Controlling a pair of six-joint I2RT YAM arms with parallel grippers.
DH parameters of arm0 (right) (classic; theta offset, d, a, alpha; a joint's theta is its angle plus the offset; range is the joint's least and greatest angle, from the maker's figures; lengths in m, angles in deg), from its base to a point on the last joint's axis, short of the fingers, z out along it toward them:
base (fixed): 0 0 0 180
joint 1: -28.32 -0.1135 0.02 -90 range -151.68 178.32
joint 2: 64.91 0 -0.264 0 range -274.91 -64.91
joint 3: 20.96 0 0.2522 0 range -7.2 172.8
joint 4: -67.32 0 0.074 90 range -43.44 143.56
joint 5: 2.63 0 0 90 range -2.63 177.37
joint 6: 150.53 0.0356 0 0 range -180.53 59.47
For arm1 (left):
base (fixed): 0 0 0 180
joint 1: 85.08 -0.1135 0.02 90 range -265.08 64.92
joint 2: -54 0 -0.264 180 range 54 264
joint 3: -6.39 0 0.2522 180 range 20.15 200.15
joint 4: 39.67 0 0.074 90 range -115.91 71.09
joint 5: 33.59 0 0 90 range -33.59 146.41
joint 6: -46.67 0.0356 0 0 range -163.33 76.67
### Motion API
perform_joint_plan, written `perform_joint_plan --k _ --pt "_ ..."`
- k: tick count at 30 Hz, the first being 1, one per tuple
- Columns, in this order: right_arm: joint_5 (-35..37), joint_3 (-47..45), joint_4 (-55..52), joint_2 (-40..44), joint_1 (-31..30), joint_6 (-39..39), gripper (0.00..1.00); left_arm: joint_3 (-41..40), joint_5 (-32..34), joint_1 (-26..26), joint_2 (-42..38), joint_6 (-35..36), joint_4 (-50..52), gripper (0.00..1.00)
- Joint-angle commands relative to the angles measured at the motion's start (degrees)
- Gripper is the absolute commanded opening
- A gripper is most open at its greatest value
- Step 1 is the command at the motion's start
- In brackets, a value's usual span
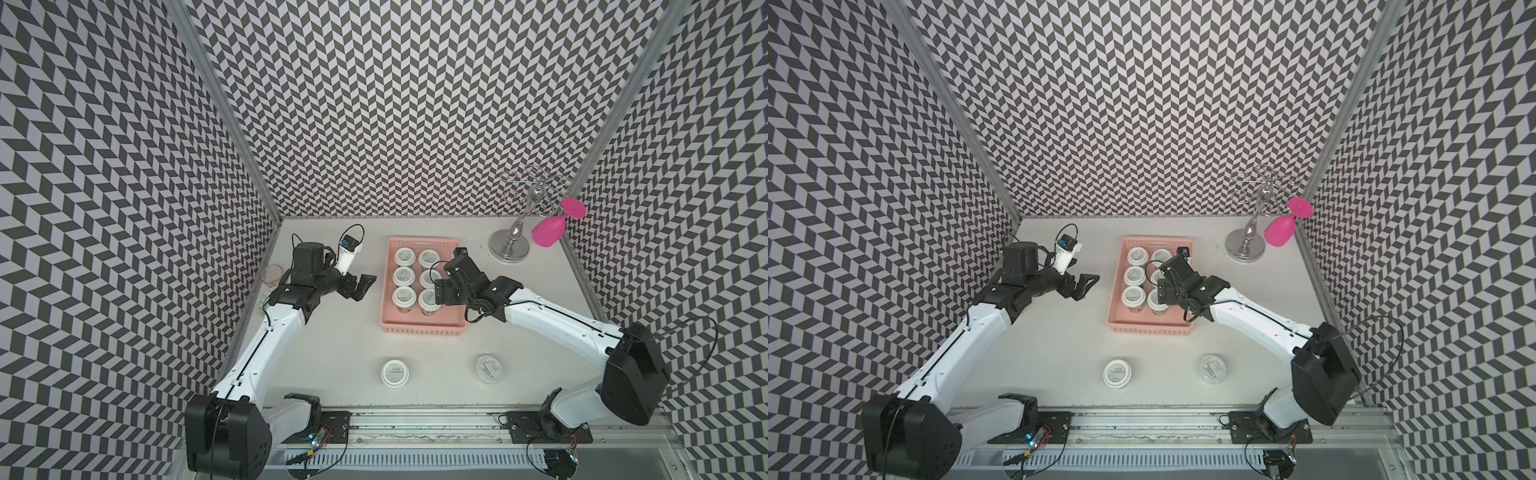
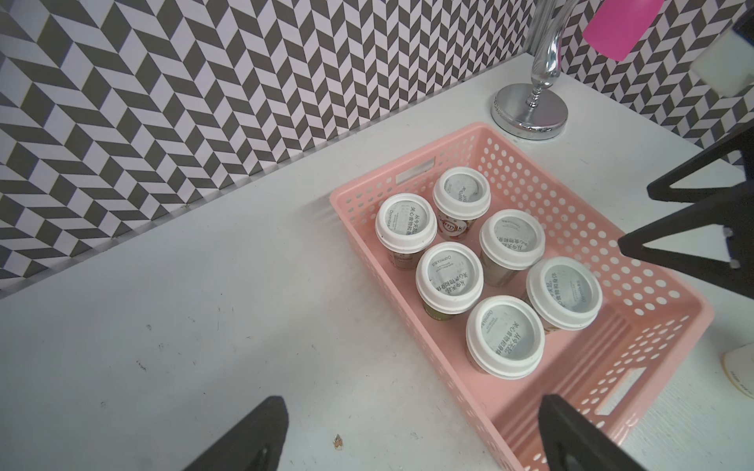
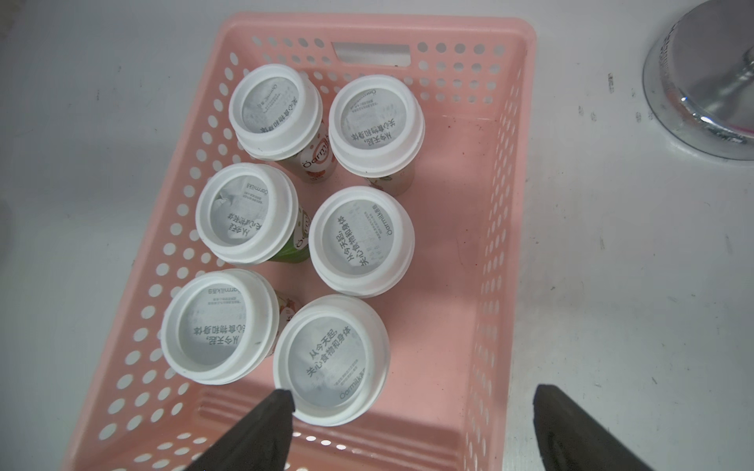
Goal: Put the yogurt in the basket
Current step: Place the yogurt in the basket, then pick up the yogurt from the center of the board.
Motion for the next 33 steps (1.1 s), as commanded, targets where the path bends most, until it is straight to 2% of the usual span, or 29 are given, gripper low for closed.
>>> perform_joint_plan --k 1,8,11,21,33 --pt "-2.7 2.2 2.3 -2.7 -0.1 -0.9 0.92 1.3 -0.1 0.0 -0.1 0.3 0.8 1.0" --pt "-2.6 4.6 2.3 -6.1 0.6 -1.9 0.92 3.3 -1.8 3.0 0.3 6.6 5.8 1.0" --pt "-2.0 4.9 1.6 -5.8 1.8 -2.9 0.91 4.6 -5.0 4.7 0.3 11.9 11.0 1.0" --pt "-3.4 0.3 1.8 2.2 9.8 -5.7 0.92 3.2 -4.0 13.7 -1.1 26.0 23.2 1.0" --pt "-2.3 -6.6 5.4 11.0 16.8 -9.1 0.96 -0.4 -3.1 21.8 -1.6 35.9 29.5 1.0"
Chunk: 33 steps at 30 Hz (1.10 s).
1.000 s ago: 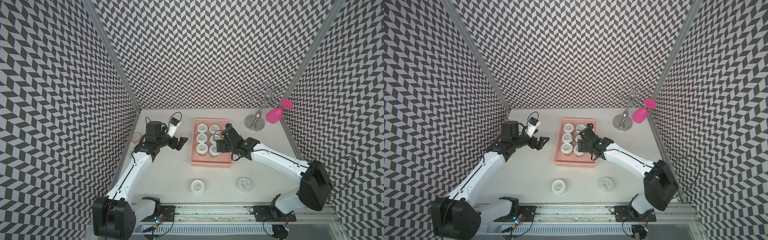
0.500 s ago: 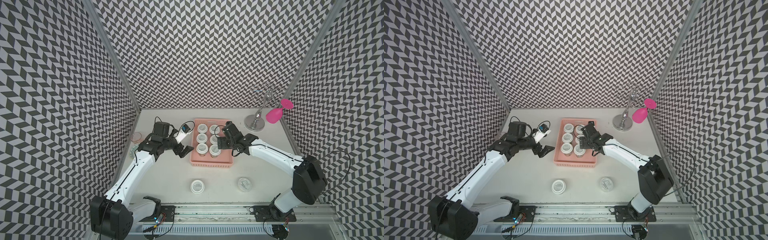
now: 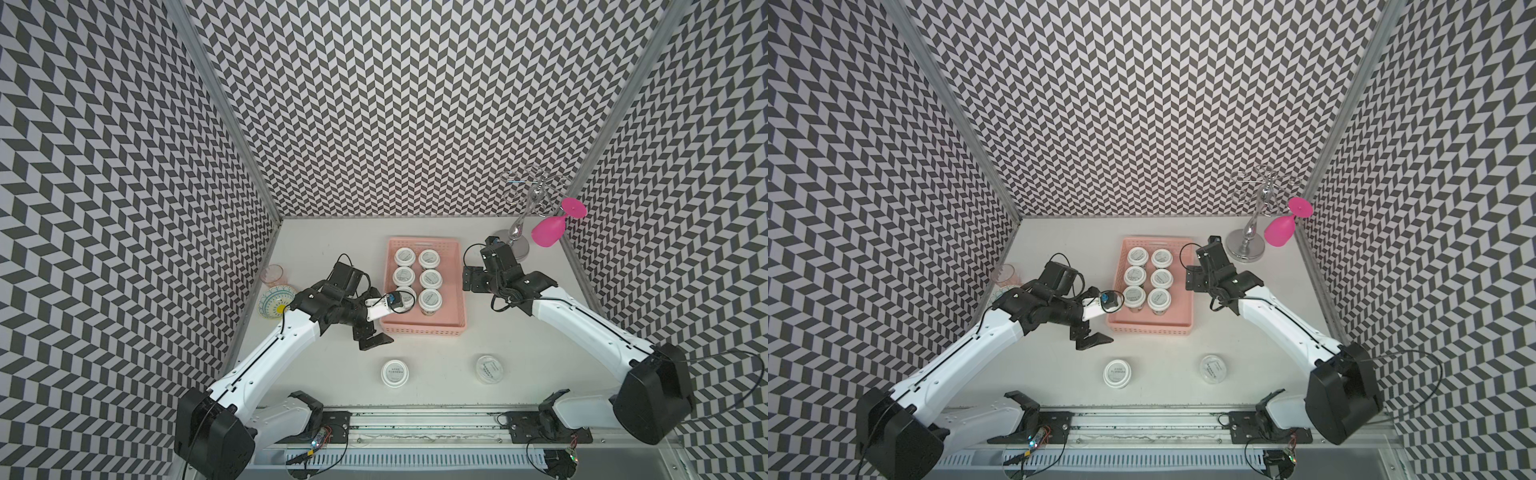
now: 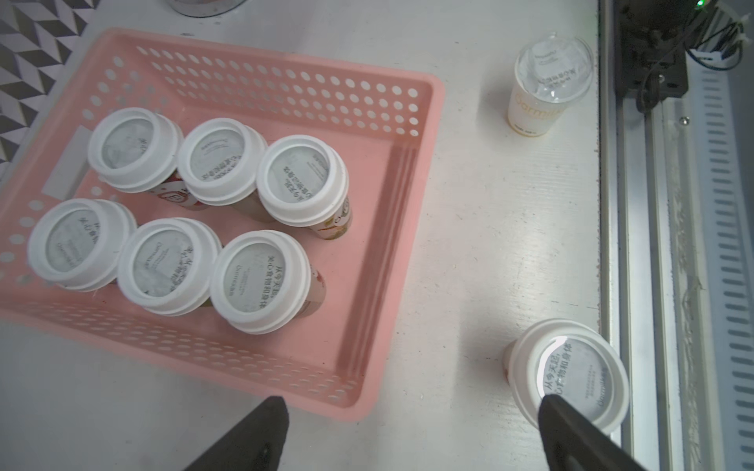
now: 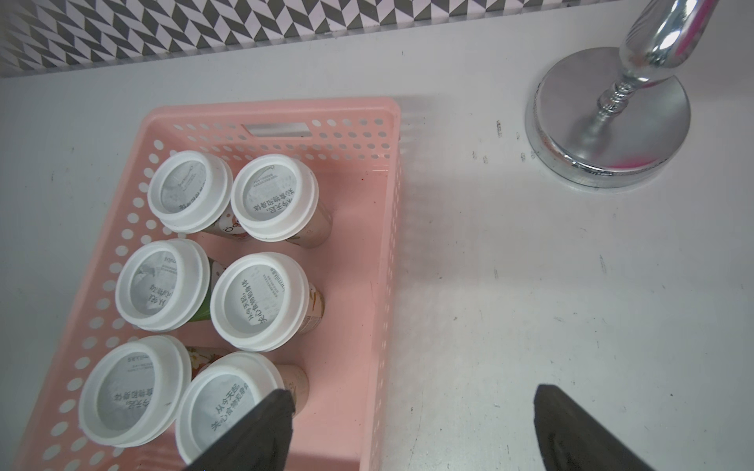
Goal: Put the yogurt in the basket
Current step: Pick up the yogurt from the center of the board.
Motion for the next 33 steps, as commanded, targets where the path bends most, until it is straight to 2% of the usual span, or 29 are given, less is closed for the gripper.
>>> perform_joint_plan --k 1,13,21,29,33 --pt "1.3 -2.1 3.5 3.3 1.9 -2.2 0.97 -1.1 0.7 2.5 -0.3 4.6 3.1 1.0" --pt "6.4 -11.2 10.6 12.2 3.6 -4.0 1.0 -2.1 5.5 10.8 3.1 8.1 3.4 1.0" --pt "7.5 -12.1 11.5 13.0 3.6 -4.4 1.0 -3.3 8.4 14.9 5.0 8.5 2.0 1.0" --pt "7.6 -12.3 11.7 12.9 3.6 -4.4 0.99 -5.3 11.9 16.7 5.8 9.5 0.5 1.0" --pt "8.7 -12.5 11.7 12.9 3.6 -4.4 1.0 -4.6 10.4 17.8 6.3 9.5 2.2 1.0"
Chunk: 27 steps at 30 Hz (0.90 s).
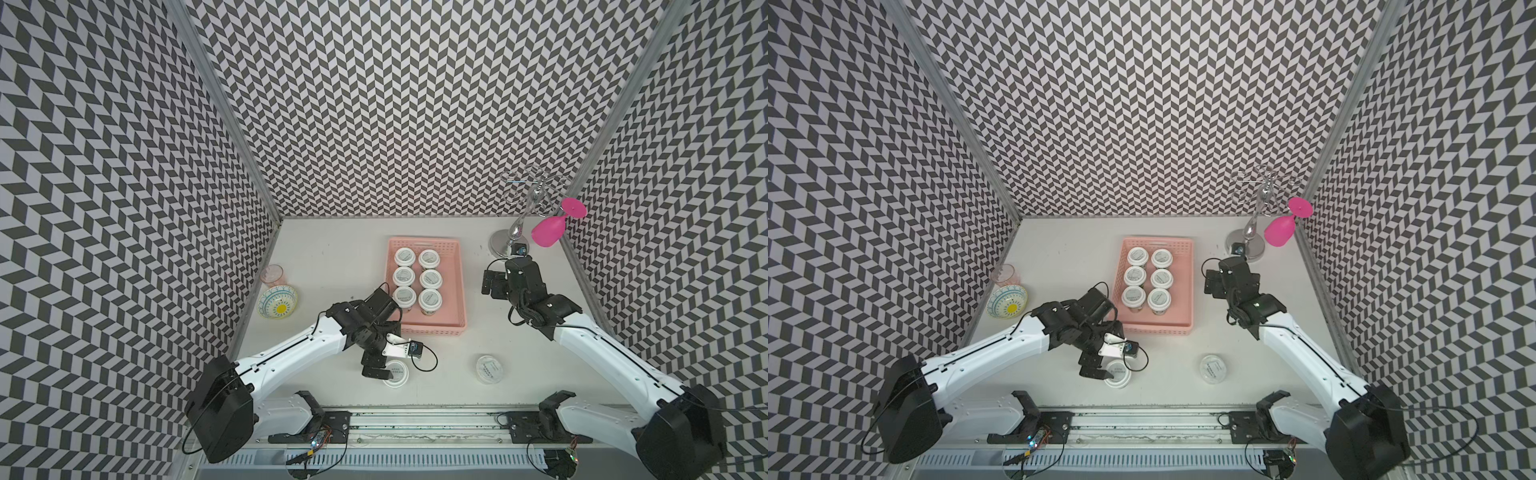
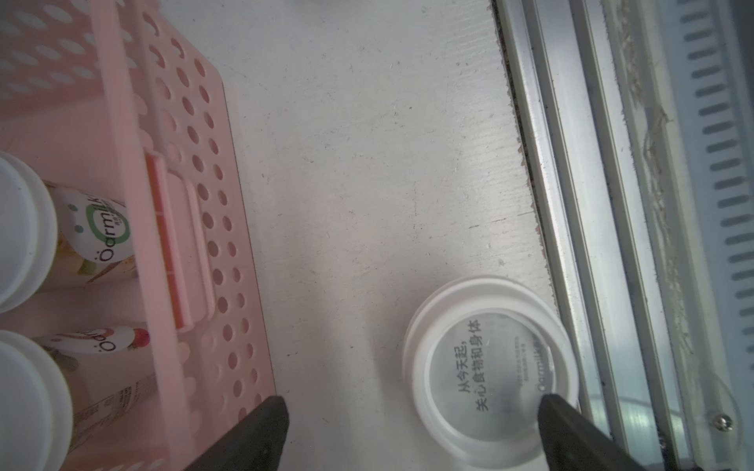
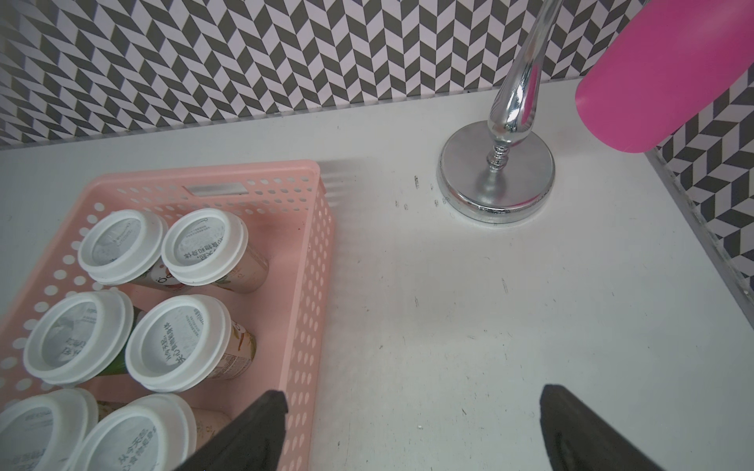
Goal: Put the yogurt in the basket
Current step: Pick up the yogurt from the center of the board.
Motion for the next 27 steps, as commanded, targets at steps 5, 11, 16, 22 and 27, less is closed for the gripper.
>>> perform_joint_plan --k 5,11,16,22,27 --pt "1.3 -0.4 2.6 0.6 0.3 -0.6 1.0 0.7 -3.1 2.2 0.2 0.3 2.8 1.0" --pt "0.9 -0.2 2.4 0.2 0.3 -0.6 1.0 -1.3 -2.7 3.2 -0.2 0.6 2.6 1.0" --pt "1.0 -0.3 2.5 0.3 0.3 -0.6 1.0 -2.0 -1.1 4.0 0.0 0.7 1.3 1.0" --pt "1.5 -0.5 2.6 0.5 0.4 -0.6 0.99 -3.1 0.5 4.8 0.3 0.5 -0.9 1.0" --pt "1.9 -0.5 2.5 0.5 0.4 -0.6 0.99 -3.9 0.8 5.2 0.6 0.1 -2.5 0.99"
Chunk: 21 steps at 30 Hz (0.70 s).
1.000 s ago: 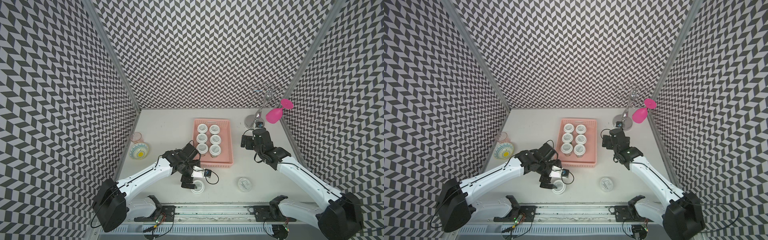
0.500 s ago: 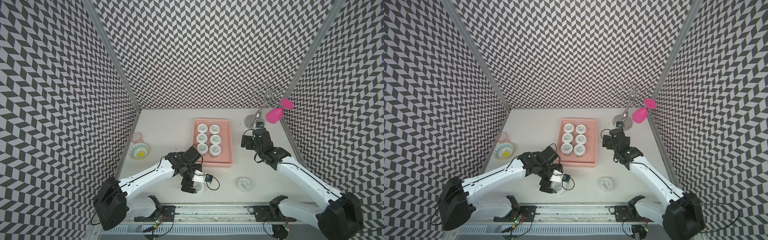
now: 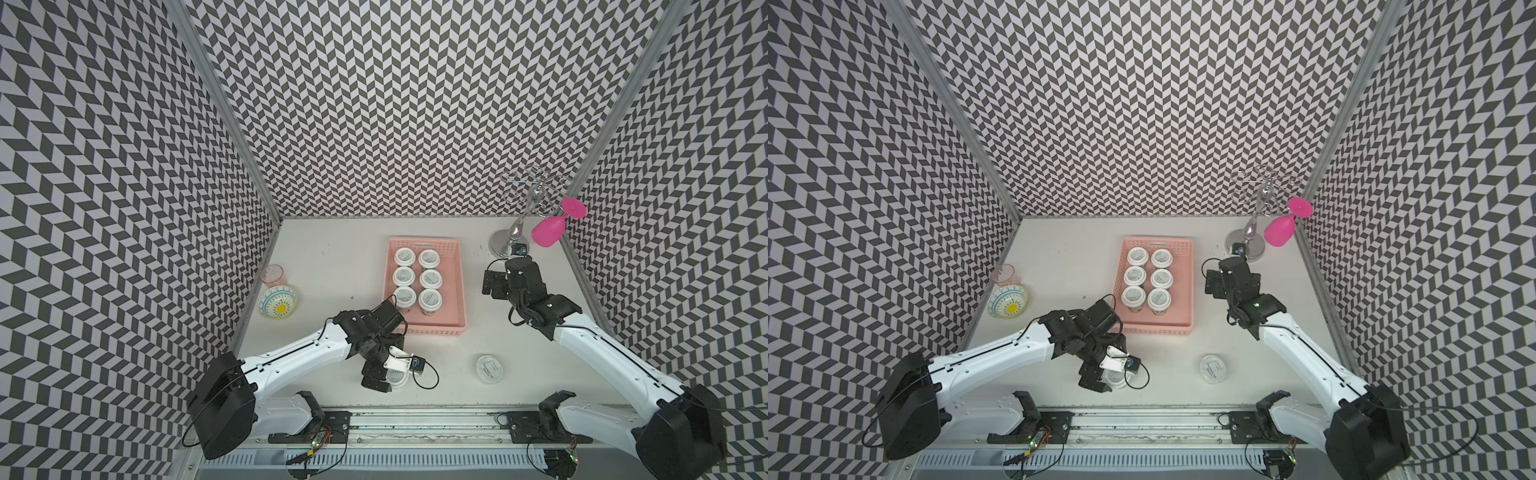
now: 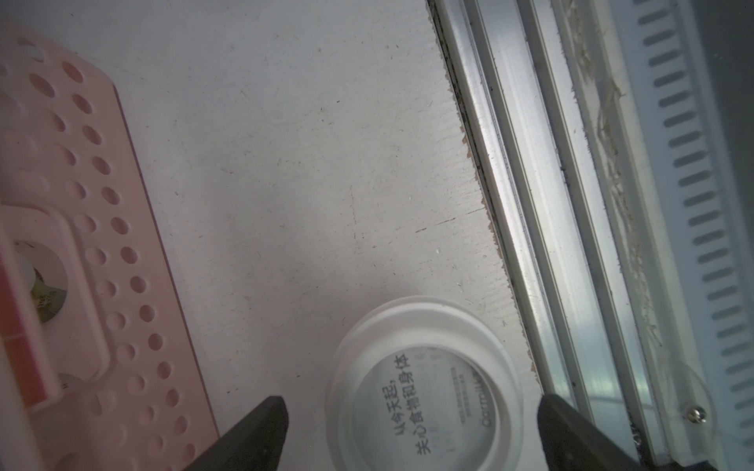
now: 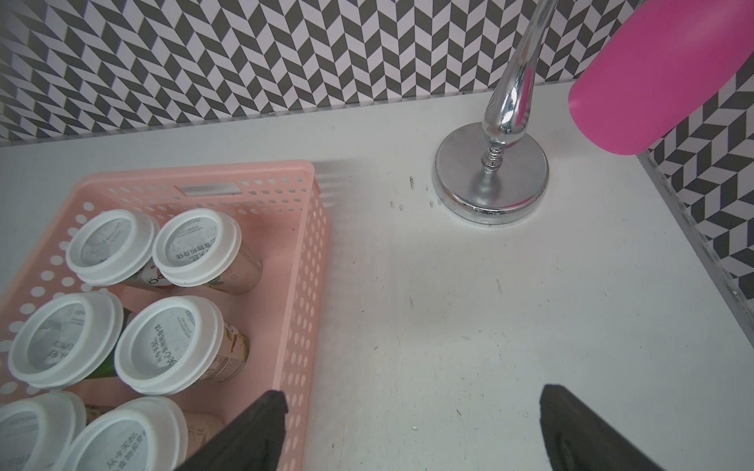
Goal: Put the yogurt in the basket
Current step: Pick up the yogurt from the center of the board.
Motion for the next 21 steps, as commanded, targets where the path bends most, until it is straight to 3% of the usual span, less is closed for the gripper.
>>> perform_joint_plan --k 1,21 --pt "1.2 -0.5 2.6 0.5 0.4 -0.3 0.99 -0.6 0.2 0.7 0.4 -0.1 -1.9 0.98" --pt "0.8 -0.5 2.6 0.2 0.5 -0.1 1.0 -2.4 0.5 1.4 0.2 -1.1 -3.4 0.9"
